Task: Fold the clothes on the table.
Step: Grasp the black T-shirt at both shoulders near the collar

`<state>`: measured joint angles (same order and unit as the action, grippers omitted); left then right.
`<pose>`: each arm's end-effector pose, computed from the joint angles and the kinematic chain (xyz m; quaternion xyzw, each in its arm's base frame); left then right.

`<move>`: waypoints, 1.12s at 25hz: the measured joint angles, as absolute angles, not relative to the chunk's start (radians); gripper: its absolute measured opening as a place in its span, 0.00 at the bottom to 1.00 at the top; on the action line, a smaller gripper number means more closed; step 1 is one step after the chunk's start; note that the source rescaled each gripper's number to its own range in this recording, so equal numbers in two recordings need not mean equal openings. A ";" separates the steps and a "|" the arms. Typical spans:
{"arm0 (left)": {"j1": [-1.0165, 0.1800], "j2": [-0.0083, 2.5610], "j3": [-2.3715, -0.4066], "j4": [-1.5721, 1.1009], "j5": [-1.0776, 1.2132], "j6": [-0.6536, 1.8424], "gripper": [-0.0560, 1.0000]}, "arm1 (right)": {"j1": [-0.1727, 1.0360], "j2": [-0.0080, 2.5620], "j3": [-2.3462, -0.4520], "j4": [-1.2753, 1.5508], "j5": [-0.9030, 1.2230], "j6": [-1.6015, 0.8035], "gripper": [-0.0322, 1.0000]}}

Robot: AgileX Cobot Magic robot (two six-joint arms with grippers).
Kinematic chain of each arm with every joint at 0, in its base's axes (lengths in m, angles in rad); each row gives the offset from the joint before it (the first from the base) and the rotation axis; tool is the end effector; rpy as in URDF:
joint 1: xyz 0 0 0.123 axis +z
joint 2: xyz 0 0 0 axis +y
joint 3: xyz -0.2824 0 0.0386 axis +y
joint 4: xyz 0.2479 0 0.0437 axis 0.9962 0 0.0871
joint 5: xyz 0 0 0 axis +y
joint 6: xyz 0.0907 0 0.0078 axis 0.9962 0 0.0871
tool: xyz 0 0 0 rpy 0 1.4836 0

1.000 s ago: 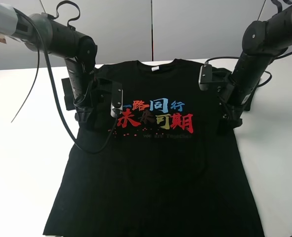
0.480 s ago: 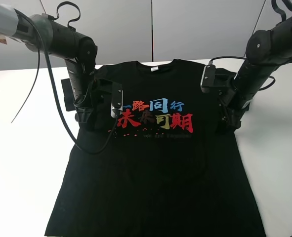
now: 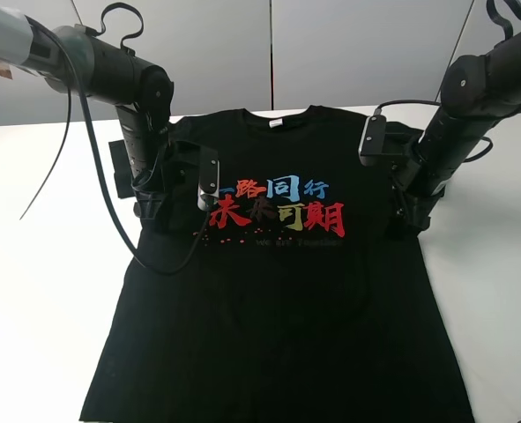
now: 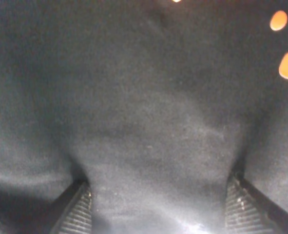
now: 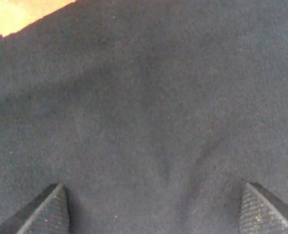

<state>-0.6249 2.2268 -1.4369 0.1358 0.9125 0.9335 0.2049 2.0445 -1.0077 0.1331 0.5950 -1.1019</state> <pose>0.3339 -0.2288 0.0875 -0.7313 -0.6797 -0.0487 0.0300 0.3213 0.0737 0.0748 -0.5632 0.8254 0.0286 0.0282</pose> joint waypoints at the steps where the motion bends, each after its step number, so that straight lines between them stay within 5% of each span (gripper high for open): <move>1: -0.625 2.227 -1.437 0.136 0.913 0.934 0.90 | 0.203 2.044 -1.008 0.141 0.599 -1.117 0.87; 5: -0.625 2.227 -1.437 0.136 0.919 0.934 0.77 | 0.197 2.044 -1.008 0.186 0.605 -1.187 0.86; 13: -0.625 2.227 -1.437 0.128 0.929 0.936 0.88 | 0.194 2.044 -1.008 0.209 0.619 -1.233 0.85; 17: -0.625 2.227 -1.437 0.128 0.930 0.936 0.87 | 0.196 2.044 -1.007 0.209 0.628 -1.243 0.65; 21: -0.625 2.227 -1.437 0.128 0.923 0.938 0.57 | 0.196 2.044 -1.007 0.219 0.634 -1.245 0.38; 24: -0.625 2.227 -1.437 0.125 0.930 0.938 0.36 | 0.196 2.044 -1.007 0.221 0.638 -1.245 0.32; 28: -0.625 2.227 -1.437 0.124 0.933 0.938 0.33 | 0.196 2.044 -1.007 0.221 0.638 -1.247 0.32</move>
<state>-0.6249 2.2268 -1.4369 0.1235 0.9334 0.9378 0.1961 2.0445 -1.0070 0.2210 0.6375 -1.2469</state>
